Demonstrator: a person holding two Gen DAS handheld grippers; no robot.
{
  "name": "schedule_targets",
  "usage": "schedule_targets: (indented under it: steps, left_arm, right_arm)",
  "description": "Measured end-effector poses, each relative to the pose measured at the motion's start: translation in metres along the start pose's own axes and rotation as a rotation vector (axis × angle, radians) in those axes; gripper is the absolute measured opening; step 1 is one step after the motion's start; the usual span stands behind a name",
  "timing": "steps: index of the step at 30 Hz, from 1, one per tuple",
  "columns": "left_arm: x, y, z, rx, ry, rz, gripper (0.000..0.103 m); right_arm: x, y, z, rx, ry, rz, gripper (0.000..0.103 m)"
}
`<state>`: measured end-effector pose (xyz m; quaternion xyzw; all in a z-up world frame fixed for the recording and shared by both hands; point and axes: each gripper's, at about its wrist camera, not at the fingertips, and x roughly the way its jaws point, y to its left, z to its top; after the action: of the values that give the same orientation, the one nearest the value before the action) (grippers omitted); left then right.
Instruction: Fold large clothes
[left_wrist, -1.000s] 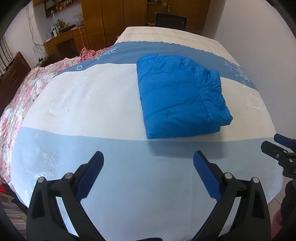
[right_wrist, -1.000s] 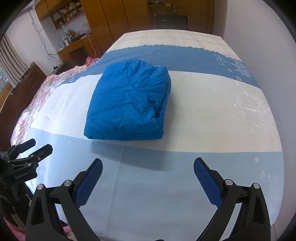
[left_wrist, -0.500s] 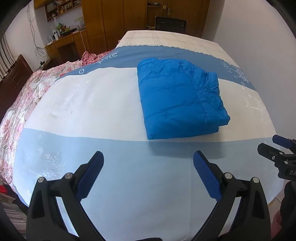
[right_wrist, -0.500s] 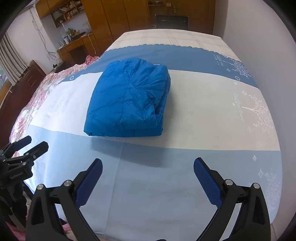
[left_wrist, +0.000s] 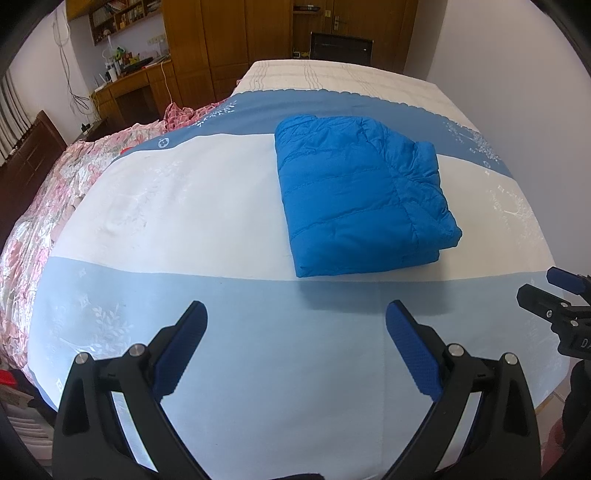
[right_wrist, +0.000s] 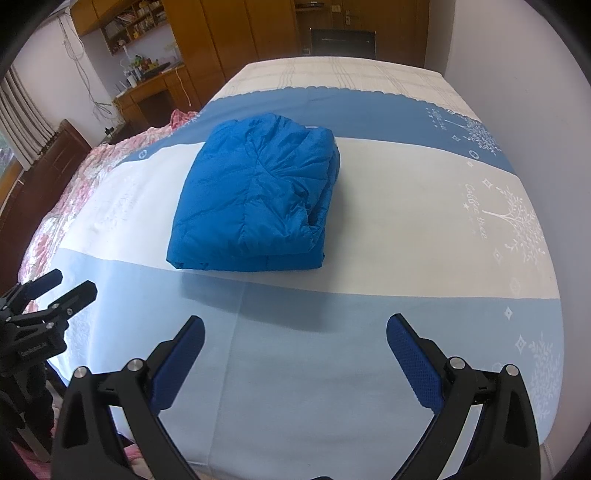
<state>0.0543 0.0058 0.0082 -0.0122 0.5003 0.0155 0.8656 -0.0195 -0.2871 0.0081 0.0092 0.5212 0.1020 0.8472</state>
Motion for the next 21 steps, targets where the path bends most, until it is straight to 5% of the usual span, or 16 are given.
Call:
schedule_targets:
  steps: [21]
  left_arm:
    - [0.0009, 0.0054, -0.0030, 0.010, 0.007, -0.002, 0.096]
  right_arm:
    - [0.0026, -0.0022, 0.0028, -0.008, 0.009, 0.004, 0.099]
